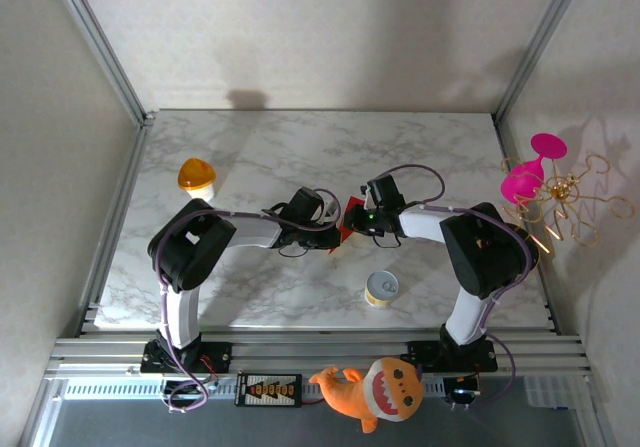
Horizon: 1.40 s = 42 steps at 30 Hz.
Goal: Fold a paper plane with a square sheet of paper (pick it up from the middle)
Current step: Fold the wing for the fifth time at the center of the table.
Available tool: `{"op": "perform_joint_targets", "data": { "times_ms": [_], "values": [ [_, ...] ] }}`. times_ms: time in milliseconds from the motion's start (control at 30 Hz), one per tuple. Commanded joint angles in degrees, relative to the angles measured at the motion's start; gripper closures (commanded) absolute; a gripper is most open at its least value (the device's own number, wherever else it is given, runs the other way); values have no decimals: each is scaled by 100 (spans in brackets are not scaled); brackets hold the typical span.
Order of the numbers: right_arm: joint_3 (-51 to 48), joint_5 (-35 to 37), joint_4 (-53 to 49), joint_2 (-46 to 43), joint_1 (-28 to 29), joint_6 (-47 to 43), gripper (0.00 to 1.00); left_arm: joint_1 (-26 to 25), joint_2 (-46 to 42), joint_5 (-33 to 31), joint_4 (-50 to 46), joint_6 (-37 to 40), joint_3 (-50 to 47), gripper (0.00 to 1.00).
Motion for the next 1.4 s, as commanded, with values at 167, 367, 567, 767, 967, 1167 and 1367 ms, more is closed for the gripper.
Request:
{"op": "perform_joint_targets", "data": {
  "times_ms": [167,367,567,767,967,1167,1367],
  "values": [
    [67,300,-233,216,-7,-19,79,-37,325,-183,-690,150,-78,91],
    [78,334,-285,302,-30,-18,79,-37,249,-176,-781,191,-69,89],
    [131,372,-415,412,-52,-18,79,-28,105,-109,-905,228,-77,87],
    [203,369,-477,494,-47,-28,79,-28,-8,11,-975,237,-155,86],
    [238,336,-524,521,-51,-53,79,15,-260,-115,-1294,338,-150,83],
    [261,300,-593,512,-52,-84,79,42,-763,-268,-1585,323,21,78],
    [281,252,-619,516,-58,-97,80,60,-1062,-337,-1066,-175,36,84]
  ]
}}
